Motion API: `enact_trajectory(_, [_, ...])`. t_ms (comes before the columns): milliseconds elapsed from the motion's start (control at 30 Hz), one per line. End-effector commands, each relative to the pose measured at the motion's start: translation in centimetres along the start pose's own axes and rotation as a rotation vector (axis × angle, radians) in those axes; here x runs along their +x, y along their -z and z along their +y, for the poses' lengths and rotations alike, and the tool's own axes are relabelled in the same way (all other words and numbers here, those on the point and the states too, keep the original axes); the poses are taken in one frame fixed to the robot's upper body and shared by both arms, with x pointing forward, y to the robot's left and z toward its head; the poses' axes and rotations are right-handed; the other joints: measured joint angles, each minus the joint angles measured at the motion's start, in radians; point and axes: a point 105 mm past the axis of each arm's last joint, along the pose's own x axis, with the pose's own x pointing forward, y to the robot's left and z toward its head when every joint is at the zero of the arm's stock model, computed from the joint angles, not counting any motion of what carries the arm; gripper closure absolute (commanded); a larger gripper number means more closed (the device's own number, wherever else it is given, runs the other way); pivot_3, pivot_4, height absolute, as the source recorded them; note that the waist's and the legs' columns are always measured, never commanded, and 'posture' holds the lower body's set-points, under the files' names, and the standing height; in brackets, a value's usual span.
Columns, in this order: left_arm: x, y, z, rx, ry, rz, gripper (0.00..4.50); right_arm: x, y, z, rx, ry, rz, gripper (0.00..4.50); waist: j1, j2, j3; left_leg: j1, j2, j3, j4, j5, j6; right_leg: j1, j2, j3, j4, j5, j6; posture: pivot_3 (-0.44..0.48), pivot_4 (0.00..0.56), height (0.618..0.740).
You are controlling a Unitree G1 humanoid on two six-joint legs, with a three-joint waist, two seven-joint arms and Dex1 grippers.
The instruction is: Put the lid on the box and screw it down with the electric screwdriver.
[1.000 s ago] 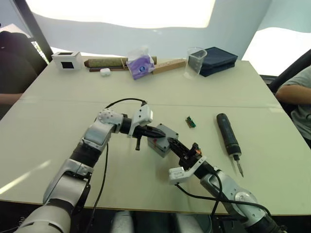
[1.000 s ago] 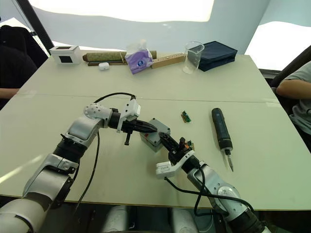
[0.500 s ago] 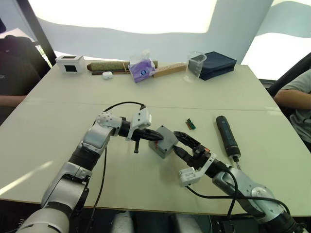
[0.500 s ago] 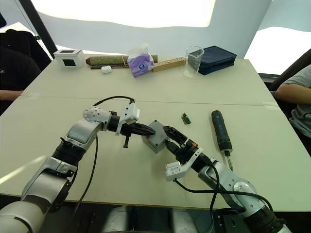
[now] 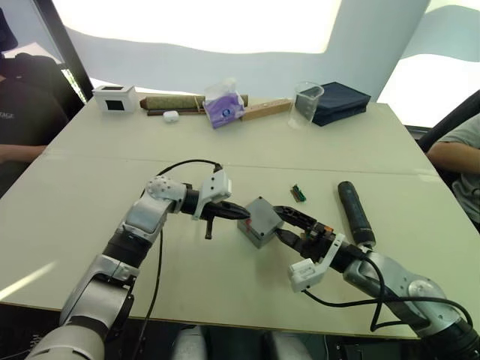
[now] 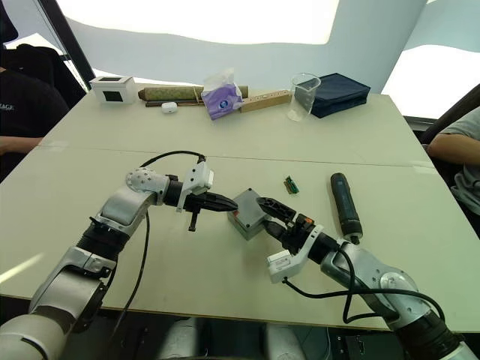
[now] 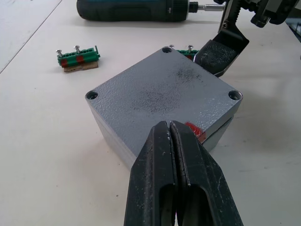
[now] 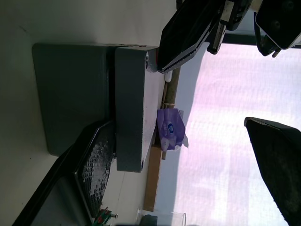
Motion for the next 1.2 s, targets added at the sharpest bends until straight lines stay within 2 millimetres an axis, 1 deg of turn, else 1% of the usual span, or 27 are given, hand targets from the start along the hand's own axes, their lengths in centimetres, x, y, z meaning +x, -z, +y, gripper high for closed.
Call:
enact_trajectory(33, [0.8,3.8,-0.9,-0.134,0.013,0.12,4.5,-0.4,-0.6,-0.5,-0.041,0.004,-0.024,0.07,-0.002,0.0,-0.001,0.0,0.0,0.0,0.0,0.0,0.0,0.0,0.0,0.0,0.0,0.0,0.0,0.0,0.15,0.74])
enact_trajectory(233, [0.9,3.8,-1.2,-0.131,0.029,0.129,4.5,-0.7,-0.2,-0.5,-0.01,0.007,-0.002,0.07,-0.005,0.001,-0.003,0.001,0.0,0.0,0.0,0.0,0.0,0.001,0.0,0.0,0.0,0.0,0.0,0.0,0.15,0.74])
enact_trajectory(400, [0.6,2.7,-1.4,-0.131,0.039,0.079,4.5,-0.6,-0.2,-1.4,0.121,0.022,-0.008,0.07,-0.005,0.001,-0.003,0.001,0.0,-0.001,0.0,0.0,0.0,0.001,0.0,0.0,0.0,0.0,-0.001,0.0,0.15,0.74])
enact_trajectory(500, [0.1,1.6,-1.6,-0.118,0.045,0.037,4.5,-0.6,-0.1,-1.7,0.262,0.015,0.012,0.07,-0.006,0.001,-0.003,0.001,0.0,-0.001,0.0,0.0,0.0,0.001,0.0,0.0,0.0,0.0,-0.001,0.0,0.15,0.74])
enact_trajectory(533, [-0.4,0.6,-1.3,-0.106,0.026,0.002,4.5,-0.6,0.0,-2.0,0.373,0.012,0.02,0.32,-0.006,0.001,-0.003,0.001,0.0,-0.001,0.0,0.0,0.0,0.001,0.0,0.0,0.0,0.0,-0.001,0.0,0.15,0.74])
enact_trajectory(600, [-1.5,-1.5,-0.4,-0.091,-0.043,-0.079,4.5,-0.7,0.0,-1.6,0.681,-0.037,0.05,0.88,-0.006,0.001,-0.003,0.001,0.0,-0.001,0.0,0.0,0.0,0.001,0.001,0.0,0.0,0.0,0.0,0.0,0.15,0.74])
enact_trajectory(667, [-2.6,-2.7,0.6,-0.088,-0.12,-0.125,4.5,-1.0,0.1,-0.7,0.86,-0.116,0.077,1.56,-0.006,0.0,0.0,0.0,0.001,-0.002,-0.001,0.0,0.0,0.001,0.001,0.0,0.0,0.0,0.001,0.0,0.15,0.74])
enact_trajectory(733, [-3.4,-2.8,1.3,-0.093,-0.181,-0.132,4.5,-1.1,0.1,-0.2,0.974,-0.179,0.1,2.41,-0.006,0.0,0.0,0.0,0.001,-0.002,-0.001,0.0,0.0,0.0,0.001,0.0,0.0,0.001,0.001,0.0,0.15,0.74])
enact_trajectory(767, [-3.7,-2.7,1.4,-0.092,-0.198,-0.128,4.5,-1.1,0.2,-0.2,1.026,-0.195,0.118,2.73,-0.006,0.0,0.0,0.0,0.001,-0.002,-0.001,0.0,0.0,0.0,0.001,0.0,0.0,0.001,0.001,0.0,0.15,0.74])
enact_trajectory(800, [-4.0,-2.6,1.5,-0.091,-0.212,-0.124,4.5,-1.1,0.3,0.0,1.079,-0.218,0.135,3.26,-0.006,0.0,0.0,0.0,0.001,-0.002,-0.001,0.0,0.0,0.0,0.001,0.0,0.0,0.0,0.0,0.0,0.15,0.74])
enact_trajectory(867, [-4.4,-2.3,1.5,-0.104,-0.234,-0.119,4.5,-1.0,-0.1,0.1,1.16,-0.259,0.14,3.98,-0.005,0.001,0.001,0.0,0.001,-0.002,-0.001,0.0,0.0,-0.001,0.001,0.0,0.0,0.0,0.0,0.0,0.15,0.74])
enact_trajectory(900, [-4.5,-2.0,1.5,-0.11,-0.246,-0.114,4.5,-0.9,-0.2,0.2,1.196,-0.27,0.147,4.42,-0.005,0.001,0.001,-0.001,0.001,-0.001,-0.001,0.0,0.0,-0.001,0.001,0.0,0.0,0.0,0.0,0.0,0.15,0.74])
enact_trajectory(1067, [-4.5,-0.1,2.0,-0.119,-0.314,-0.054,4.5,-0.2,-0.5,0.8,1.3,-0.301,0.183,4.47,-0.005,0.0,0.001,-0.002,0.001,-0.001,-0.002,0.0,0.0,-0.003,0.001,0.0,0.0,0.0,-0.001,0.0,0.15,0.74])
enact_trajectory(1133, [-4.1,0.6,2.1,-0.126,-0.327,-0.038,4.5,0.3,-0.5,1.3,1.328,-0.308,0.209,4.47,-0.005,0.0,0.001,-0.002,0.001,-0.001,-0.002,0.0,0.0,-0.003,0.001,0.0,0.0,-0.001,-0.002,0.0,0.15,0.74])
enact_trajectory(1200, [-3.4,1.3,1.7,-0.115,-0.303,-0.019,4.5,0.9,-0.2,2.0,1.308,-0.318,0.246,4.47,-0.005,0.0,0.001,-0.002,0.001,-0.001,-0.002,0.0,0.0,-0.003,0.001,0.0,0.0,-0.001,-0.002,0.0,0.15,0.74])
